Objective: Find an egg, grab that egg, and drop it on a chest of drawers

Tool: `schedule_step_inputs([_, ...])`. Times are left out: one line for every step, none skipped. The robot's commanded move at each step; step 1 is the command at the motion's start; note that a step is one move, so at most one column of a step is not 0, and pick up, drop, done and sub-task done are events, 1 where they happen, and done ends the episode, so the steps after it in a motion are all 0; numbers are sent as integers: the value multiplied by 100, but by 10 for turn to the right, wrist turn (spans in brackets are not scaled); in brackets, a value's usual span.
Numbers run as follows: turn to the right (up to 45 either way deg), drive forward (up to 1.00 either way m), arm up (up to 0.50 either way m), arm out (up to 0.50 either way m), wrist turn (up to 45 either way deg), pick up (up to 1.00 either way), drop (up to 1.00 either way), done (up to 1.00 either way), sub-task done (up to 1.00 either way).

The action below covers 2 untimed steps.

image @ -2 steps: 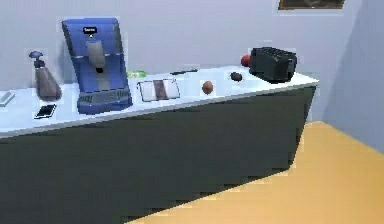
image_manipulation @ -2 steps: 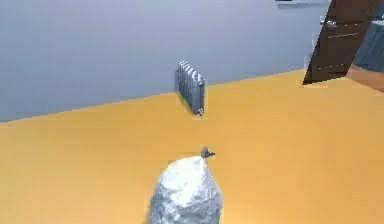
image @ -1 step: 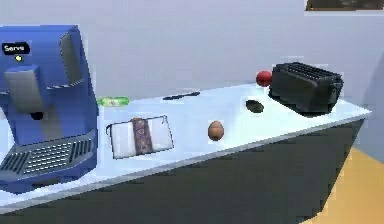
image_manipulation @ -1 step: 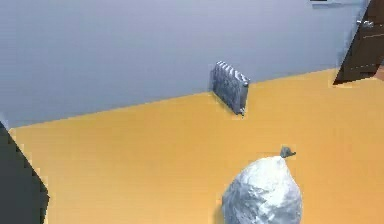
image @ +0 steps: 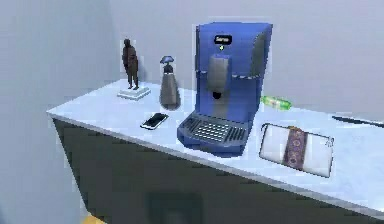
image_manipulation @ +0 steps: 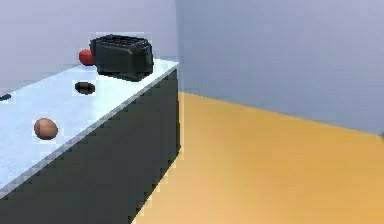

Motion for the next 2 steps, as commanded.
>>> schedule_step_inputs([-330,0,0,0,0,0,0,0,0])
schedule_step_inputs([0,0,50,0,0,0,0,0,0])
